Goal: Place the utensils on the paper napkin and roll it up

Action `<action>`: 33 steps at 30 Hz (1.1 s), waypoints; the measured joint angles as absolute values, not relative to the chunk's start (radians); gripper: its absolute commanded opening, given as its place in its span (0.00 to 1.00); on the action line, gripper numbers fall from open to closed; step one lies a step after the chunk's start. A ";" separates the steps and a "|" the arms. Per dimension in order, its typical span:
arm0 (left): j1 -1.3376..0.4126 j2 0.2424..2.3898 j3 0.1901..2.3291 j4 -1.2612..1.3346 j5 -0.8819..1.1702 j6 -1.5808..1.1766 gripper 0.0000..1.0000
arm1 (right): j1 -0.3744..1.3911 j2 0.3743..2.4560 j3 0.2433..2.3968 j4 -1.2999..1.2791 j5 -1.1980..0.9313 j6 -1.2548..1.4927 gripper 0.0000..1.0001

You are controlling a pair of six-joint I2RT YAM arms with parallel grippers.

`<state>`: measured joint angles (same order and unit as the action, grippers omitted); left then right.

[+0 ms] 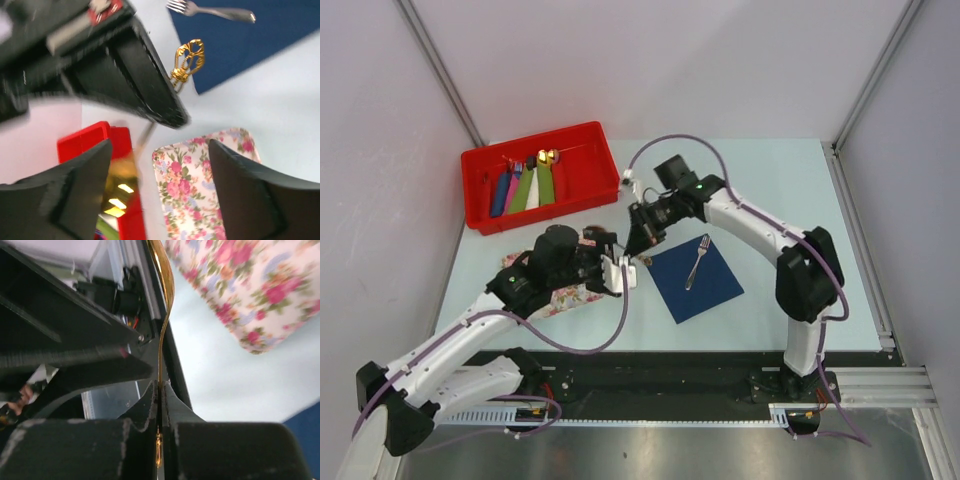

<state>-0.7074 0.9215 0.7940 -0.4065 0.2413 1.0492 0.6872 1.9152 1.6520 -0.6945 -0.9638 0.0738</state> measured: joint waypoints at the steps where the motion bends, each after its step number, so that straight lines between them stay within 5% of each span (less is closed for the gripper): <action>1: -0.702 0.916 0.805 -0.392 0.236 0.986 0.99 | 0.664 1.893 1.642 -0.666 -0.967 0.099 0.00; 11: -0.636 0.915 0.975 -0.133 0.028 0.277 1.00 | 0.400 1.654 1.573 -0.305 -0.933 0.385 0.00; 17: -0.386 1.019 1.060 0.013 0.228 -0.260 0.90 | 0.363 1.546 1.457 -0.076 -0.944 0.553 0.00; 22: -0.345 1.069 0.937 0.305 0.401 -0.615 0.85 | 0.384 1.533 1.403 0.047 -0.980 0.623 0.00; 33: -0.347 1.113 0.898 0.557 0.437 -0.876 0.74 | 0.469 1.508 1.393 0.080 -0.999 0.633 0.00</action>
<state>-0.3466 1.1133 0.8978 0.5571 0.4374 -0.8757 0.4686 1.5078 1.3930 0.0803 -0.9985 0.6331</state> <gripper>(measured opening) 0.753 0.018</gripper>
